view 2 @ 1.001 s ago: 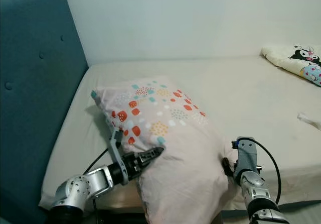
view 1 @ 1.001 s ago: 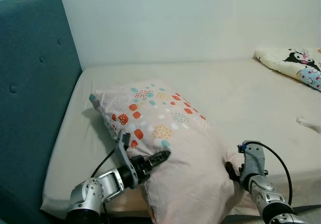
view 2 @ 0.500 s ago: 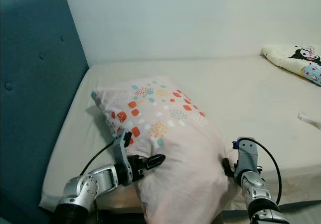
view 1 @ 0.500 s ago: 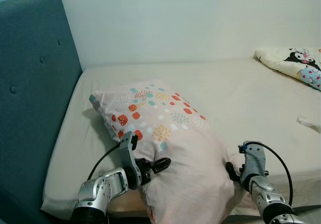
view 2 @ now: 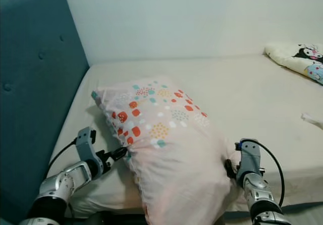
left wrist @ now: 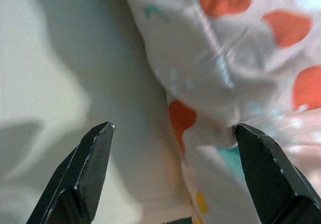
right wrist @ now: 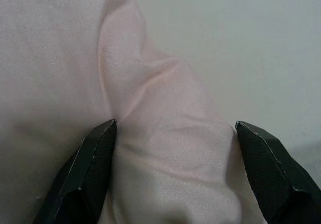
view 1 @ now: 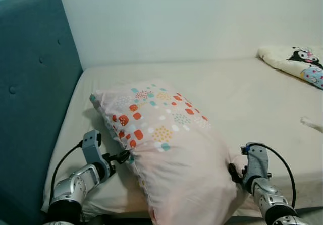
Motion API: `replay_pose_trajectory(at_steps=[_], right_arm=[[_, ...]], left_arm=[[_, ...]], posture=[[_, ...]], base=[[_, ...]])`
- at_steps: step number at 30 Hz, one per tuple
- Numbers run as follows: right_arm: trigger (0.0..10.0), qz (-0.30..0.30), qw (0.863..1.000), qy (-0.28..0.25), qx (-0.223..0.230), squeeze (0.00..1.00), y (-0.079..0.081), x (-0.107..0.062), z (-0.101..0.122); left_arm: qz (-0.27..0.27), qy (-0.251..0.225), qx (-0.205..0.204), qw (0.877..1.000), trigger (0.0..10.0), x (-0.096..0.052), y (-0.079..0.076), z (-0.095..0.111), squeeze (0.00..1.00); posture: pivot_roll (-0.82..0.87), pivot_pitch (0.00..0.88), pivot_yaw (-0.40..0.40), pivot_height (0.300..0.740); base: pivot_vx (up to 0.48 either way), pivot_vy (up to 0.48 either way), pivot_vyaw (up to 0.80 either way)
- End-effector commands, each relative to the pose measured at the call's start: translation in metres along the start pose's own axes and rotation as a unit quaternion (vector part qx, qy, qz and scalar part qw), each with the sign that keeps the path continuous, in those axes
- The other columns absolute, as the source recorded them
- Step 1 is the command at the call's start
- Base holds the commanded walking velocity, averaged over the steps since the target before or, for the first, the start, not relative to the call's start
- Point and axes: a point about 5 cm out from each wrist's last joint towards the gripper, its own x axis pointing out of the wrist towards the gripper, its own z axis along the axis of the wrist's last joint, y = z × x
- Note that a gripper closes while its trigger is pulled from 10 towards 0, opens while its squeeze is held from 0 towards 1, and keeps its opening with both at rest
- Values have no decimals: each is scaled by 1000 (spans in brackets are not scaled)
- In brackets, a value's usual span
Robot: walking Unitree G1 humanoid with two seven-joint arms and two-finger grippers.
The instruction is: Clean up the room
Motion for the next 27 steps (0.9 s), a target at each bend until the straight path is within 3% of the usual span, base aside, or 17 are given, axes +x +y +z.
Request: replay_pose_trajectory(at_steps=[1, 2, 3, 4, 5, 7, 10, 12, 19, 22, 27], right_arm=[[10000, -2, 999, 33, -7, 0, -1, -2, -16], [10000, -2, 999, 33, -7, 0, -1, -2, -16], [10000, -2, 999, 33, -8, 0, -1, -2, -15], [10000, -2, 999, 33, -9, 0, -1, -2, -15], [10000, -2, 999, 33, -9, 0, -1, -2, -15], [10000, -1, 999, 33, -10, 0, -1, -2, -15], [10000, -1, 999, 33, -10, 0, -1, -2, -15], [10000, 0, 999, 32, -11, 0, -1, -2, -14], [10000, -1, 999, 31, -10, 0, -1, -2, -13], [10000, -1, 999, 31, -10, 0, 0, -2, -13], [10000, 0, 999, 31, -10, 0, 0, -2, -14]], left_arm=[[-10, 23, -16, 1000, 10000, -3, 4, -10, 0], [-10, 23, -16, 1000, 10000, -3, 4, -10, 0], [-40, 27, -46, 998, 10000, -4, -2, -14, 0], [-108, 27, -95, 989, 10000, -5, -20, -18, 0], [-108, 27, -95, 989, 10000, -5, -20, -18, 0], [-161, 26, -122, 979, 10000, -5, -39, -19, 0], [-183, 30, -127, 974, 10000, -5, -48, -21, 0], [-226, 46, -136, 964, 10000, -4, -66, -27, 0], [-265, 85, -126, 952, 10000, -5, -90, -41, 0], [-271, 111, -95, 952, 10000, -6, -96, -49, 0], [-271, 126, -78, 951, 10000, -6, -100, -53, 0]], posture=[[-71, 0, 1, 371], [-71, 0, 1, 371], [-71, 0, 0, 371], [-70, 0, -2, 371], [-70, 0, -2, 371], [-67, 0, -6, 371], [-70, 0, -7, 371], [-73, 0, -8, 371], [-73, 0, -5, 371], [-75, 0, -2, 371], [-80, 0, 1, 371]], base=[[0, 0, 0], [0, 0, 0], [0, 0, 0], [0, 0, 0], [0, 0, 0], [0, 0, 0], [0, 0, 0], [0, 0, 0], [0, 0, 0], [0, 0, 0], [0, 0, 0]])
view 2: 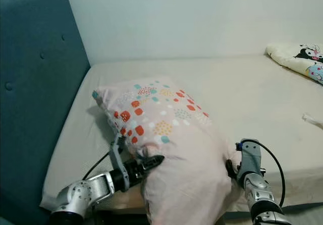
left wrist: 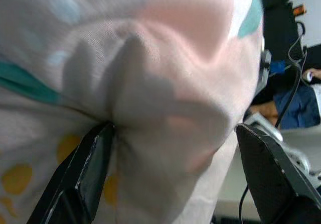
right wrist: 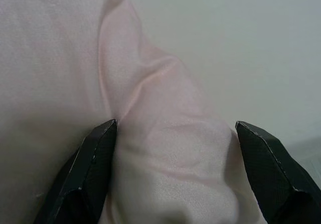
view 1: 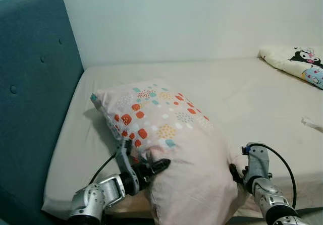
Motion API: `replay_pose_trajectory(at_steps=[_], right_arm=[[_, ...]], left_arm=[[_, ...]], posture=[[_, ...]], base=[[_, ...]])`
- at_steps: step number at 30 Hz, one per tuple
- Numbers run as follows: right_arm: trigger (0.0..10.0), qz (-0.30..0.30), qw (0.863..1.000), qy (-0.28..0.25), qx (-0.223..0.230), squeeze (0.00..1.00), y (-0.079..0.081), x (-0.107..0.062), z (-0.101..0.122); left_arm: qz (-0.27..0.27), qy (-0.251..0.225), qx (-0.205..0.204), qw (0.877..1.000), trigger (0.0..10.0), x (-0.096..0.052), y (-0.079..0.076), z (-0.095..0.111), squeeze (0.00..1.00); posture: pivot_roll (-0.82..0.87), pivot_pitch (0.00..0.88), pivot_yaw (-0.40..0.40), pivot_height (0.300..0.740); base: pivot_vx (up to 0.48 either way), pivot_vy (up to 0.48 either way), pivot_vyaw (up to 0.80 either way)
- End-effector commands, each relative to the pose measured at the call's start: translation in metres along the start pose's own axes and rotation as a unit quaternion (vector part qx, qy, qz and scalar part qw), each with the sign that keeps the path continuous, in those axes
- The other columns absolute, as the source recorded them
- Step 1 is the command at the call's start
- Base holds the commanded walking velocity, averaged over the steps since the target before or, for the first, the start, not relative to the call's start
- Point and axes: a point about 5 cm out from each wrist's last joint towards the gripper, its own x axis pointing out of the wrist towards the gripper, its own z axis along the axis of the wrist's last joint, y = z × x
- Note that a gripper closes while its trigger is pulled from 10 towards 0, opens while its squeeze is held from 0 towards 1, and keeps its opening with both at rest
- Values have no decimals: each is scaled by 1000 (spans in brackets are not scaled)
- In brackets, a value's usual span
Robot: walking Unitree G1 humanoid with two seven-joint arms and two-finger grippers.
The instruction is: Clean up the room
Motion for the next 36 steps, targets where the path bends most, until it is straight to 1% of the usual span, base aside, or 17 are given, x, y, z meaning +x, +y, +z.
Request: replay_pose_trajectory(at_steps=[1, 4, 5, 7, 8, 10, 11, 13, 15, 19, 22, 23, 24, 25, 27, 29, 36], right_arm=[[10000, 2, 1000, 30, -9, 0, 2, -2, -14], [10000, 2, 999, 30, -9, 0, 1, -2, -15], [10000, 2, 999, 30, -9, 0, 1, -2, -15], [10000, 0, 999, 30, -9, 0, -1, -2, -15], [10000, 0, 999, 30, -9, 0, -1, -2, -15], [10000, -1, 1000, 30, -9, 0, -1, -2, -15], [10000, -1, 1000, 30, -9, 0, -1, -2, -15], [10000, -2, 1000, 28, -9, 0, -2, -2, -14], [10000, -2, 1000, 27, -10, 0, -2, -2, -13], [10000, -2, 1000, 27, -11, 0, -3, -3, -13], [10000, -4, 1000, 28, -11, 0, -4, -3, -14], [10000, -5, 1000, 28, -10, 0, -5, -3, -14], [10000, -5, 1000, 28, -10, 0, -5, -3, -14], [10000, -6, 1000, 28, -9, 0, -5, -3, -14], [10000, -6, 1000, 28, -8, 0, -5, -3, -14], [10000, -5, 1000, 29, -8, 0, -4, -3, -16], [10000, -3, 1000, 29, -6, 0, -1, -3, -16]], left_arm=[[-6, 19, 4, 1000, 10000, 4, -3, -6, 0], [-7, 33, 23, 999, 10000, 11, -7, -8, 0], [-7, 33, 23, 999, 10000, 11, -7, -8, 0], [2, 42, 36, 998, 10000, 21, -10, -10, 0], [2, 42, 36, 998, 10000, 21, -10, -10, 0], [8, 44, 39, 998, 10000, 29, -12, -11, 0], [8, 44, 39, 998, 10000, 29, -12, -11, 0], [11, 44, 36, 998, 10000, 41, -17, -15, 0], [23, 40, 32, 998, 10000, 48, -18, -17, 0], [38, 34, 26, 998, 10000, 51, -17, -17, 0], [51, 24, 10, 998, 10000, 53, -15, -16, 0], [48, 18, -3, 999, 10000, 55, -16, -16, 0], [48, 18, -3, 999, 10000, 55, -16, -16, 0], [45, 12, -17, 999, 0, 57, -17, -15, 0], [37, 3, -40, 998, 0, 59, -20, -14, 0], [36, -3, -52, 998, 0, 60, -21, -12, 0], [30, -7, -63, 998, 0, 63, -24, -9, 0]], posture=[[-80, 0, 1, 371], [-82, 0, 3, 371], [-82, 0, 3, 371], [-85, 0, 6, 371], [-85, 0, 6, 371], [-92, 0, 8, 371], [-92, 0, 8, 371], [-101, 0, 10, 371], [-103, 0, 11, 371], [-105, 0, 11, 371], [-104, 0, 11, 371], [-102, 0, 11, 371], [-102, 0, 11, 371], [-101, 0, 11, 371], [-97, 0, 11, 371], [-95, 0, 10, 371], [-92, 0, 13, 371]], base=[[0, 0, 0], [0, 0, 0], [0, 0, 0], [0, 0, 0], [0, 0, 0], [0, 0, 0], [0, 0, 0], [0, 0, 0], [0, 0, 0], [0, 0, 0], [0, 0, 0], [0, 0, 0], [0, 0, 0], [0, 0, 0], [0, 0, 0], [0, 0, 0], [0, 0, 0]])
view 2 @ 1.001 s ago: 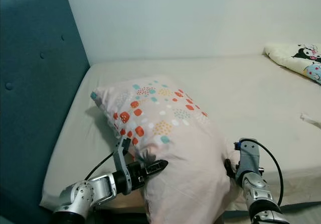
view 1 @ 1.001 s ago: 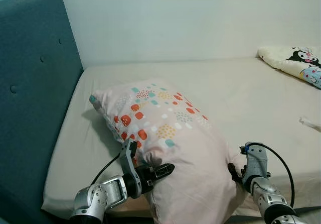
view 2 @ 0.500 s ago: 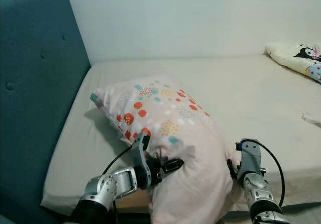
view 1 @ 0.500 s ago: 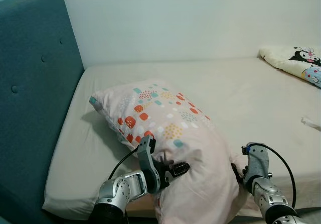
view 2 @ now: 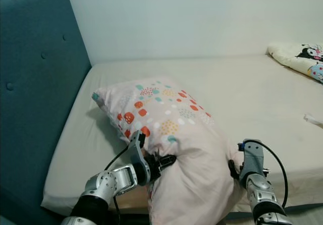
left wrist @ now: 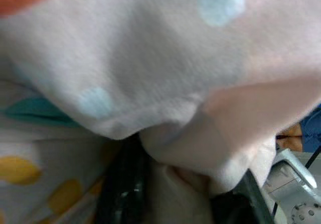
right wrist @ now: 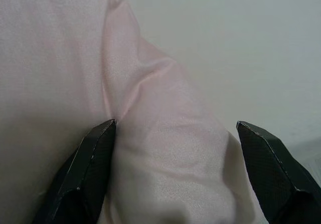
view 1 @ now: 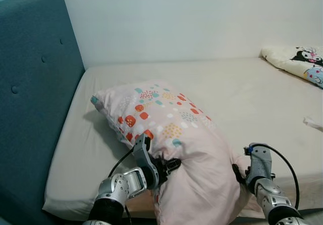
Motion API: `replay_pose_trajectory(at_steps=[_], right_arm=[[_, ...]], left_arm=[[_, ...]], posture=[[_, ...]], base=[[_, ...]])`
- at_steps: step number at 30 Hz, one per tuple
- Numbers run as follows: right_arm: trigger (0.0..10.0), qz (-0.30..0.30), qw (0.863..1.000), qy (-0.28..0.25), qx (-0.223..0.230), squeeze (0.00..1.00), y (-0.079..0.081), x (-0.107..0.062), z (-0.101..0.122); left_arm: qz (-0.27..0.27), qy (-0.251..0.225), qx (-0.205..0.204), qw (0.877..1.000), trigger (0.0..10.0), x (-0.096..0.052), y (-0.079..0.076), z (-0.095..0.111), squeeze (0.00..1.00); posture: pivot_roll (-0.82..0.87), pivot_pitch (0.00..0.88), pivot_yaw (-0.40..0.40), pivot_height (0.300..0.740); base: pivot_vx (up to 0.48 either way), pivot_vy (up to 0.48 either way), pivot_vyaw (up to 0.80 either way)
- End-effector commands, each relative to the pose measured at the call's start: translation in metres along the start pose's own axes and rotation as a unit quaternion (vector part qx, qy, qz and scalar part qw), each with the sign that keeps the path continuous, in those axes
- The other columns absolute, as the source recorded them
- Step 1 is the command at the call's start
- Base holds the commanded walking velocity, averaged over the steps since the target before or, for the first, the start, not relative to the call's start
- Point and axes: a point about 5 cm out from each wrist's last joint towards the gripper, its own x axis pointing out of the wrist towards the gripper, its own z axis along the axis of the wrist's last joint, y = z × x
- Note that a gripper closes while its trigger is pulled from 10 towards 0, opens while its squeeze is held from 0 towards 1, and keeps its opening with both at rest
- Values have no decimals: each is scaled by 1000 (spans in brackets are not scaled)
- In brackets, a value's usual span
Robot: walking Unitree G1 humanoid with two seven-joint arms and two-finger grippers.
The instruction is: Clean up the room
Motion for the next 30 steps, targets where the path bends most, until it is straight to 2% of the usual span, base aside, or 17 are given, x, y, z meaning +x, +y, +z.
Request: replay_pose_trajectory(at_steps=[1, 10, 14, 15, 17, 18, 19, 21, 23, 24, 26, 27, 29, 30], right_arm=[[10000, 5, 999, 31, -4, 0, 5, -2, -16], [10000, 6, 1000, 27, -2, 0, 6, -2, -14], [10000, 17, 1000, 10, 21, 0, 8, -1, -9], [10000, 27, 999, -5, 38, 0, 10, -1, -5], [10000, 27, 999, -5, 38, 0, 10, -1, -5], [10000, 38, 997, -22, 60, 0, 12, -1, 0], [10000, 45, 995, -46, 81, 0, 12, -1, 7], [10000, 45, 995, -46, 81, 0, 12, -1, 7], [10000, 39, 989, -87, 115, 0, 7, -1, 20], [10000, 41, 983, -112, 136, 0, 4, -2, 28], [10000, 41, 983, -112, 136, 0, 4, -2, 28], [10000, 44, 979, -128, 149, 0, 2, -3, 32], [10000, 44, 979, -128, 149, 0, 2, -3, 32], [10000, 59, 973, -147, 168, 0, 3, -4, 37]], left_arm=[[-30, 9, -33, 999, 0, 12, -18, -13, 0], [-45, 8, -34, 998, 0, 15, -26, -10, 0], [-58, -3, -30, 998, 0, 18, -36, -2, 0], [-63, -10, -18, 998, 0, 19, -41, 4, 0], [-63, -10, -18, 998, 0, 19, -41, 4, 0], [-66, -18, -7, 998, 0, 20, -45, 10, 0], [-52, -28, 43, 997, 0, 20, -45, 18, 0], [-52, -28, 43, 997, 0, 20, -45, 18, 0], [-9, -69, 156, 985, 0, 16, -42, 44, 0], [16, -109, 214, 971, 0, 10, -42, 67, 0], [16, -109, 214, 971, 0, 10, -42, 67, 0], [33, -140, 254, 956, 0, 4, -44, 86, 0], [33, -140, 254, 956, 0, 4, -44, 86, 0], [56, -179, 311, 932, 0, -3, -48, 110, 0]], posture=[[-89, 0, 12, 371], [-90, 0, 13, 371], [-88, 0, 13, 371], [-89, 0, 13, 371], [-89, 0, 13, 371], [-89, 0, 13, 371], [-93, 0, 15, 371], [-93, 0, 15, 371], [-97, 0, 18, 371], [-98, 0, 19, 371], [-98, 0, 19, 371], [-98, 0, 19, 371], [-98, 0, 19, 371], [-99, 0, 21, 371]], base=[[0, 0, 0], [0, 0, 0], [0, 0, 0], [0, 0, 0], [0, 0, 0], [0, 0, 0], [0, 0, 0], [0, 0, 0], [0, 0, 0], [0, 0, 0], [0, 0, 0], [0, 0, 0], [0, 0, 0], [0, 0, 0]])
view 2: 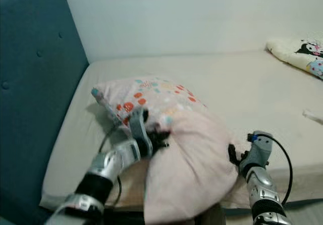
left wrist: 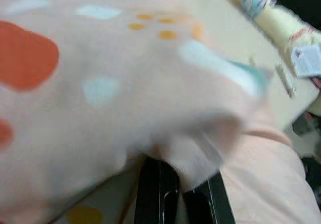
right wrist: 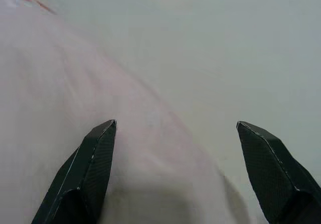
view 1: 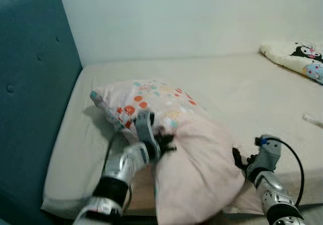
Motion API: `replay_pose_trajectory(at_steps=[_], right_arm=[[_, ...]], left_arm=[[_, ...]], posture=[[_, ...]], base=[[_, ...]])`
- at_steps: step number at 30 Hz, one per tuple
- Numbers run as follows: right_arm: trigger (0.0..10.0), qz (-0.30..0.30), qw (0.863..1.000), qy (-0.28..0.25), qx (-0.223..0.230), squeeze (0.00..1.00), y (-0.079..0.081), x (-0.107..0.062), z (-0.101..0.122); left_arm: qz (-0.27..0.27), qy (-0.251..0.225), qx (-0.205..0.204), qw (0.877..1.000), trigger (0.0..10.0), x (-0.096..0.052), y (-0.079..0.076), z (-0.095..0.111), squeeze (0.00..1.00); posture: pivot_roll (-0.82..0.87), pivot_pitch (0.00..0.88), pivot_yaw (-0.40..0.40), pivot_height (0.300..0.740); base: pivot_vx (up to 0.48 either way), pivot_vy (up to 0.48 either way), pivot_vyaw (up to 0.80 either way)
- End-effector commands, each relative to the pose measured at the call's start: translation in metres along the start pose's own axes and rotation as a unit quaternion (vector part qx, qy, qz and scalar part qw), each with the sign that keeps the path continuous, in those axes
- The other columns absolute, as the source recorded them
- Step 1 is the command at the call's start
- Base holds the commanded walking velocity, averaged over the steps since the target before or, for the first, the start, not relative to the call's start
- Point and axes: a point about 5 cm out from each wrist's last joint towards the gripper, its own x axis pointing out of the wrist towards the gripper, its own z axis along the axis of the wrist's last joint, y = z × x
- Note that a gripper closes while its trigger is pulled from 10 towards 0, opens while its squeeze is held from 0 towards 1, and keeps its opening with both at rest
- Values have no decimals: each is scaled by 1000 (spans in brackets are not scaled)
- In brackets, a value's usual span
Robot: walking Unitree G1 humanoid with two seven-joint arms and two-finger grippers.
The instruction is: Clean up the room
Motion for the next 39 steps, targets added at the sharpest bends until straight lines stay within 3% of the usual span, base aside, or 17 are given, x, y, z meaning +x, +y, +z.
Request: replay_pose_trajectory(at_steps=[1, 3, 4, 5, 7, 15, 17, 18, 19, 20, 23, 24, 25, 27, 28, 29, 39], right_arm=[[10000, 39, 998, -26, 41, 0, 10, 0, 3], [10000, 39, 998, -26, 41, 0, 10, 0, 3], [10000, 57, 997, -31, 45, 0, 16, -1, 2], [10000, 57, 997, -31, 45, 0, 16, -1, 2], [10000, 74, 996, -31, 48, 0, 22, -2, -1], [10000, 80, 995, -30, 45, 0, 25, -4, -5], [10000, 82, 995, -32, 45, 0, 24, -5, -5], [10000, 84, 995, -34, 44, 0, 22, -7, -5], [10000, 84, 995, -34, 44, 0, 22, -7, -5], [10000, 84, 995, -36, 43, 0, 20, -8, -5], [10000, 84, 995, -36, 43, 0, 20, -8, -5], [10000, 87, 995, -37, 43, 0, 20, -8, -5], [10000, 87, 995, -37, 43, 0, 20, -8, -5], [10000, 97, 994, -34, 41, 0, 25, -7, -5], [10000, 97, 994, -34, 41, 0, 25, -7, -5], [10000, 101, 994, -32, 40, 0, 29, -6, -5], [10000, 123, 991, -21, 37, 0, 42, -4, -8]], left_arm=[[68, -74, 138, 985, 0, -4, 22, 51, 0], [68, -74, 138, 985, 0, -4, 22, 51, 0], [105, -105, 206, 967, 0, -7, 29, 78, 0], [105, -105, 206, 967, 0, -7, 29, 78, 0], [192, -123, 287, 930, 0, -16, 51, 107, 0], [297, -114, 299, 900, 0, -34, 88, 109, 0], [348, -112, 299, 881, 0, -47, 105, 111, 0], [412, -128, 295, 853, 0, -65, 124, 116, 0], [412, -128, 295, 853, 0, -65, 124, 116, 0], [459, -140, 300, 824, 0, -82, 138, 120, 0], [459, -140, 300, 824, 0, -82, 138, 120, 0], [512, -152, 318, 783, 0, -102, 152, 125, 0], [512, -152, 318, 783, 0, -102, 152, 125, 0], [580, -173, 356, 712, 0, -137, 169, 135, 0], [580, -173, 356, 712, 0, -137, 169, 135, 0], [598, -182, 366, 690, 0, -151, 174, 138, 0], [659, -216, 315, 648, 0, -208, 189, 120, 0]], posture=[[-102, 0, 24, 371], [-102, 0, 24, 371], [-104, 0, 29, 371], [-104, 0, 29, 371], [-106, 0, 31, 371], [-123, 0, 38, 371], [-132, 0, 43, 371], [-136, 0, 44, 371], [-136, 0, 44, 371], [-132, 0, 42, 371], [-132, 0, 42, 371], [-123, 0, 37, 371], [-123, 0, 37, 371], [-107, 0, 32, 371], [-107, 0, 32, 371], [-102, 0, 32, 371], [-57, 0, 16, 371]], base=[[0, 0, 0], [0, 0, 0], [0, 0, 0], [0, 0, 0], [0, 0, 0], [0, 0, 0], [0, 0, 0], [0, 0, 0], [0, 0, 0], [0, 0, 0], [0, 0, 0], [0, 0, 0], [0, 0, 0], [0, 0, 0], [0, 0, 0], [0, 0, 0], [0, 0, 0]])
